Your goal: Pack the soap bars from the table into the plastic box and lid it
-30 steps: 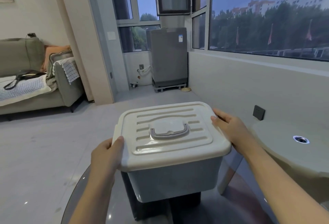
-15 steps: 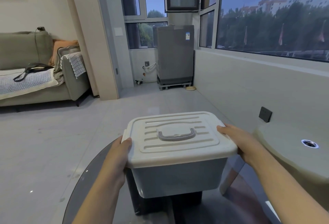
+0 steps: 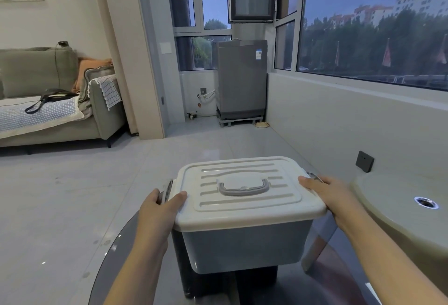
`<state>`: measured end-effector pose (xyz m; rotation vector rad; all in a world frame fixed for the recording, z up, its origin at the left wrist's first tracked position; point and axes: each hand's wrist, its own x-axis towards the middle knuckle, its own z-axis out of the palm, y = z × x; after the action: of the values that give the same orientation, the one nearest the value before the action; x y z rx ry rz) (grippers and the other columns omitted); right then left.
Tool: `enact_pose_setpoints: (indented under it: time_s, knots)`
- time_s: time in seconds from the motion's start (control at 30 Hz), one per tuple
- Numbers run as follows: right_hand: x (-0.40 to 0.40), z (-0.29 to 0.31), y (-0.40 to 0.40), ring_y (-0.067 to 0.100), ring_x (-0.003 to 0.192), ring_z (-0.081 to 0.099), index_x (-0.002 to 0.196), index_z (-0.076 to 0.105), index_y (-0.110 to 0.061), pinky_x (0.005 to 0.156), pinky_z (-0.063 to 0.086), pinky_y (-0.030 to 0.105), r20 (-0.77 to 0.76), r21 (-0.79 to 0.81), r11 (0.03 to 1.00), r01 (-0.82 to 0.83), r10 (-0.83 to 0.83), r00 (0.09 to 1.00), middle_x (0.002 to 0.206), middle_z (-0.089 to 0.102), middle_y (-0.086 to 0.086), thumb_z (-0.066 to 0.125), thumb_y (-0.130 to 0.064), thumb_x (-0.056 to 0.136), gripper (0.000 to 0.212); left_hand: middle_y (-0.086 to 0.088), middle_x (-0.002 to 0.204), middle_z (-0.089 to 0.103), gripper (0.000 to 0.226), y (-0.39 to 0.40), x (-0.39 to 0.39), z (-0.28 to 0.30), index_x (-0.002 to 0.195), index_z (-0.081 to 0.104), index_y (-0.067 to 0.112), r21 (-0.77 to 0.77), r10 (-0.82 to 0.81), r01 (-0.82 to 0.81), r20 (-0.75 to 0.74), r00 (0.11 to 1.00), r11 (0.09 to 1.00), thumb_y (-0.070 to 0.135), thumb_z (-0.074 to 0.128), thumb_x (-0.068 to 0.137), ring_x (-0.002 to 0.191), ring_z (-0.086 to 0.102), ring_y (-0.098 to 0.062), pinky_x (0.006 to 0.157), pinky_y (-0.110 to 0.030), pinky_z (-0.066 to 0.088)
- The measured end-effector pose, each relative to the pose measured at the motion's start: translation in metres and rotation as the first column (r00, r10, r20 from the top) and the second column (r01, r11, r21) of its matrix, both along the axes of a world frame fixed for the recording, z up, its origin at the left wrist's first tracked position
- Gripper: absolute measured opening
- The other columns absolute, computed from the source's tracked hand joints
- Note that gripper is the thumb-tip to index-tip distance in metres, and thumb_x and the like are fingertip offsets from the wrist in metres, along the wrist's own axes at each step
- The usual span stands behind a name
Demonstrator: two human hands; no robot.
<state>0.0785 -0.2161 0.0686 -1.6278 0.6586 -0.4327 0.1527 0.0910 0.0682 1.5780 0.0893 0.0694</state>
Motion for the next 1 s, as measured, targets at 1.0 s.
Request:
enact_pose_setpoints:
  time_s: [1.0]
  knots:
    - [-0.017, 0.019, 0.021, 0.028, 0.125, 0.048, 0.142, 0.036, -0.012, 0.102, 0.036, 0.041, -0.024, -0.321, 0.947, -0.009, 0.001, 1.000, 0.140, 0.048, 0.013, 0.055, -0.033, 0.090, 0.059, -0.007, 0.127, 0.053, 0.032, -0.009, 0.004, 0.012, 0.122, 0.053, 0.020, 0.580, -0.056, -0.018, 0.110, 0.992, 0.814, 0.032, 0.047, 0.093, 0.114, 0.050, -0.025, 0.091, -0.035, 0.038]
